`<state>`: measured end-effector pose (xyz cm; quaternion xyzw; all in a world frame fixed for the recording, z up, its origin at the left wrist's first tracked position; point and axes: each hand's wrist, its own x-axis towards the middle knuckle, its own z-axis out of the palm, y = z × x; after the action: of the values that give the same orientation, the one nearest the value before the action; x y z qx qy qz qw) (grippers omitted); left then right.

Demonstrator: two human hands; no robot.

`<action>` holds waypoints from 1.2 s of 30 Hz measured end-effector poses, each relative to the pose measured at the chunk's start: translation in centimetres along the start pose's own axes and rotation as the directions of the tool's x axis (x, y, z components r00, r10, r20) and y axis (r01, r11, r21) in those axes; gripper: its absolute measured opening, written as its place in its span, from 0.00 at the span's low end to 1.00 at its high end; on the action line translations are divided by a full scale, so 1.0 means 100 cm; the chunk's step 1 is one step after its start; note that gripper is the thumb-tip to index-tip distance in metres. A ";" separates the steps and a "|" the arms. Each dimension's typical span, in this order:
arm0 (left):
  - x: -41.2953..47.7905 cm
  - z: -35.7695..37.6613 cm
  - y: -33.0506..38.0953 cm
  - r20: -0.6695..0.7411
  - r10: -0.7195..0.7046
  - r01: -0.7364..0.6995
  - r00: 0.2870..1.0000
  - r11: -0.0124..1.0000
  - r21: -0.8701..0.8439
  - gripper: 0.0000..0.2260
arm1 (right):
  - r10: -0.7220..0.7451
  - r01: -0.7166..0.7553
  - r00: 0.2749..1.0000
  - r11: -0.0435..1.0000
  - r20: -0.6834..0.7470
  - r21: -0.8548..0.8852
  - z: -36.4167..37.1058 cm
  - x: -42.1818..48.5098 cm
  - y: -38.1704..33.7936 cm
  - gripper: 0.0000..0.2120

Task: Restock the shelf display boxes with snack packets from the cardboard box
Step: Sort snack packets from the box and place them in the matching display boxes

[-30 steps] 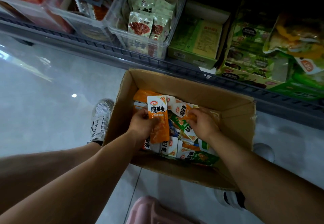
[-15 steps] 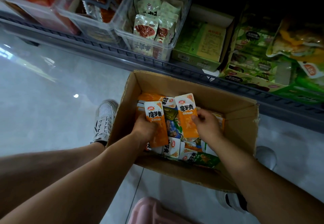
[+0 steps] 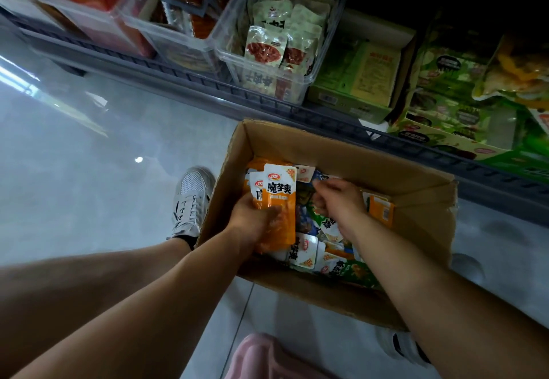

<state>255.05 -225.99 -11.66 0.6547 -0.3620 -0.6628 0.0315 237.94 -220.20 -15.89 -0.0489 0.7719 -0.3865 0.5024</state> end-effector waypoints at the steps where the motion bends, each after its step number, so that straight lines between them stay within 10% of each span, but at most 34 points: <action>1: 0.001 -0.001 -0.001 -0.028 0.004 -0.004 1.000 1.000 0.005 0.12 | 0.016 -0.016 0.999 1.000 -0.029 -0.008 0.004 0.006 -0.002 0.11; 9: 0.007 -0.001 -0.004 -0.069 0.024 -0.026 0.997 0.999 -0.031 0.18 | 0.109 -0.099 0.985 0.992 -0.137 0.074 0.040 0.031 -0.006 0.12; 19: 0.001 0.000 0.000 -0.036 0.056 -0.058 0.998 0.997 -0.051 0.16 | -0.168 0.167 0.974 0.986 -0.154 -0.017 -0.049 -0.029 0.002 0.06; 25: -0.006 0.003 0.005 0.049 0.086 -0.086 0.995 0.996 -0.006 0.14 | -0.298 0.283 0.954 0.914 -0.007 -0.291 -0.085 -0.058 -0.030 0.10; 36: -0.012 0.015 -0.001 0.322 0.078 -0.114 0.943 0.989 0.095 0.22 | -0.195 0.221 0.970 0.958 0.145 -0.185 -0.042 -0.064 -0.013 0.20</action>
<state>253.86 -224.65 -10.85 0.5218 -0.4305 -0.7358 -0.0315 237.23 -215.83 -9.43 -0.2042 0.7641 -0.3542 0.4990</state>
